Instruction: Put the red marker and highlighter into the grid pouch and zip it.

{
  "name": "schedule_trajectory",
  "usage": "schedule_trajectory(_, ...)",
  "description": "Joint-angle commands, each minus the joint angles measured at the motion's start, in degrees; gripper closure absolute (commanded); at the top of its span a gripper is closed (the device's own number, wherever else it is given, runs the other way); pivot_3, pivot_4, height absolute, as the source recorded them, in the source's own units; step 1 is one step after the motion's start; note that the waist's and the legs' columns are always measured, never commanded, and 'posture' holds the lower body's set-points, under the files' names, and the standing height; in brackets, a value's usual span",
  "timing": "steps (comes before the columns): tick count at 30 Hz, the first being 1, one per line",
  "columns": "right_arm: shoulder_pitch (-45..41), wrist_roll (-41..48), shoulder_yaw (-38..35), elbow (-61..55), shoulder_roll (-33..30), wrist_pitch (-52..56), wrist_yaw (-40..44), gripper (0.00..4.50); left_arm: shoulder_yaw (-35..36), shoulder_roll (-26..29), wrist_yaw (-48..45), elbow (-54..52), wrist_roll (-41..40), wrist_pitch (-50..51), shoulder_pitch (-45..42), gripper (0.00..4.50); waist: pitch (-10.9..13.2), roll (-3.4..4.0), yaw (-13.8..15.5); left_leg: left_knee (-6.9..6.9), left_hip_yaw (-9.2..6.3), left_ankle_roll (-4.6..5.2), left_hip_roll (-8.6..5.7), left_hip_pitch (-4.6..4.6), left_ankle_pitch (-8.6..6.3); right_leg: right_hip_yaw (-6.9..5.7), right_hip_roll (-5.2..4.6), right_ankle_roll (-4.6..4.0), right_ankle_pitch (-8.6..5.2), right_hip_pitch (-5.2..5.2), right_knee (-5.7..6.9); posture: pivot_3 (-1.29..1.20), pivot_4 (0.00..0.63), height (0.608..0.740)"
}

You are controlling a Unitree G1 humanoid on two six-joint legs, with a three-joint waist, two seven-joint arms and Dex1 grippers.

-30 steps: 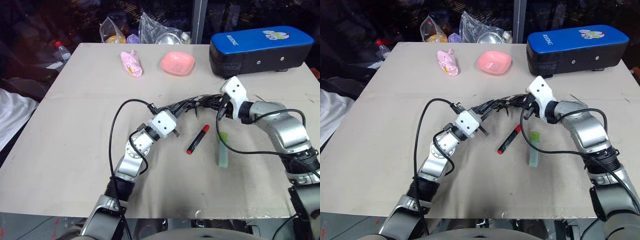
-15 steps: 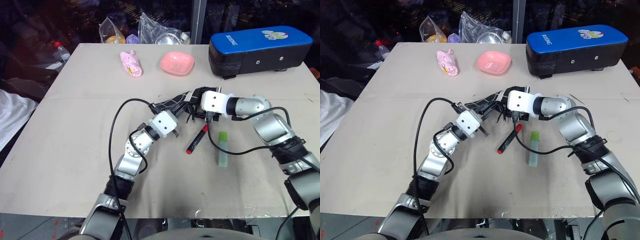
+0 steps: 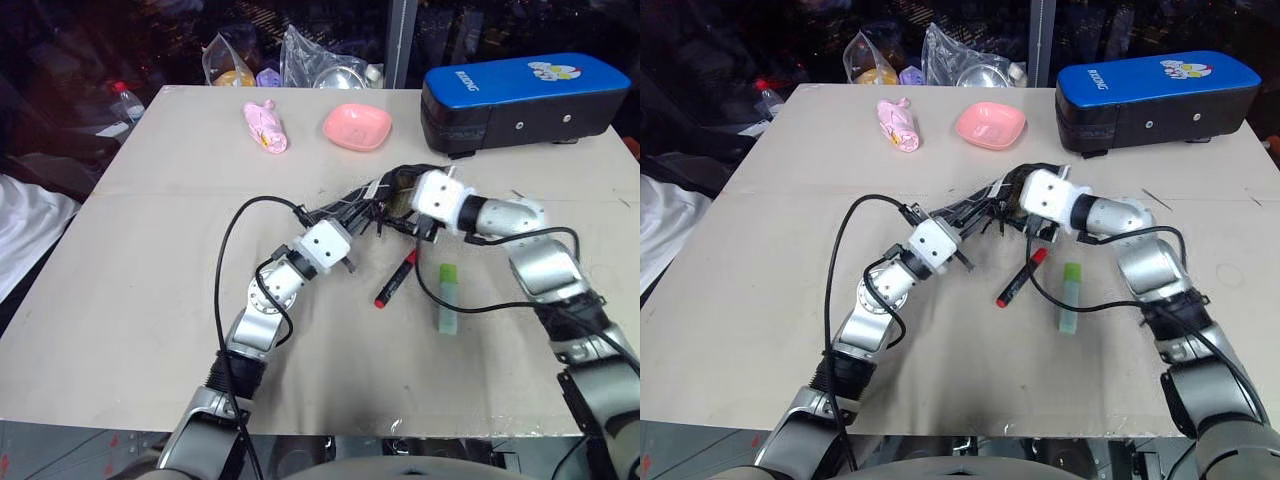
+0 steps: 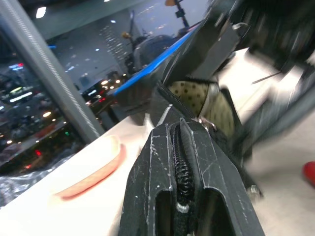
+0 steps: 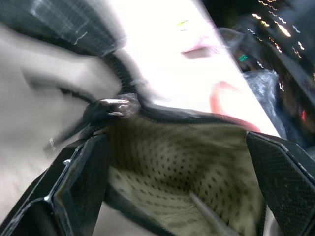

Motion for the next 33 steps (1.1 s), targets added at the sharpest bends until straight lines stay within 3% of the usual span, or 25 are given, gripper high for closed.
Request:
schedule_trajectory(1,8.88,10.55,-7.59,-19.57,-0.03,22.25,-2.53,0.07,1.08,0.58,-0.13,-0.7,-1.2,-0.5,-0.52,4.5,0.0,0.0,0.37,0.0,-0.09,0.0,0.0,0.0,0.0,0.0,0.0,0.0,0.0,0.01,0.0,0.0,0.15,0.74)
schedule_trajectory(7,22.96,16.03,-12.94,-37.42,5.72,45.01,-13.43,0.07,1.41,1.22,-2.1,-0.42,-3.0,-0.41,-1.1,4.5,0.0,0.01,0.07,0.07,-0.22,0.0,-0.01,0.04,-0.01,0.04,0.02,-0.02,0.0,0.01,0.18,0.0,0.15,0.74)
schedule_trajectory(12,36.17,13.11,-10.97,-43.02,9.34,51.01,-23.25,0.07,1.89,1.92,-3.53,0.1,-4.13,-0.31,-1.74,4.5,-0.01,-0.01,0.07,0.17,-0.34,0.01,-0.08,-0.02,-0.01,-0.04,0.02,-0.01,-0.02,0.02,0.26,0.0,0.15,0.74)
schedule_trajectory(19,40.69,12.64,-9.3,-43.01,13.59,52.98,-29.58,0.07,1.85,1.87,-3.87,0.26,-4.27,-0.18,-1.88,4.5,-0.03,-0.04,-0.69,0.28,-0.47,0.01,-0.12,0.0,-0.01,-0.09,0.05,0.0,-0.02,0.05,0.41,0.0,0.15,0.74)
schedule_trajectory(26,40.97,12.3,-9.55,-42.65,10.15,51.77,-29.97,2.29,1.88,1.81,-3.81,0.33,-4.25,-0.05,-1.86,4.5,-0.08,-0.11,-0.68,0.29,-0.52,0.01,-0.13,-0.02,-0.01,-0.13,0.05,0.0,-0.03,0.07,0.41,0.0,0.15,0.74)
schedule_trajectory(29,39.13,12.76,-11.78,-41.48,1.25,50.48,-25.09,3.67,1.88,1.6,-3.67,0.37,-4.33,0.08,-1.76,4.5,-0.07,-0.11,-0.69,0.3,-0.53,0.02,-0.14,-0.02,-0.02,-0.12,0.05,0.0,-0.03,0.07,0.4,0.0,0.15,0.74)
schedule_trajectory(33,37.34,14.89,-16.22,-39.08,-7.25,47.9,-19.02,3.72,1.89,1.37,-3.45,0.26,-4.22,0.21,-1.69,4.5,-0.06,-0.15,-0.57,0.35,-0.6,0.04,-0.18,-0.05,-0.03,-0.19,0.03,0.0,-0.03,0.11,0.38,0.0,0.15,0.74)
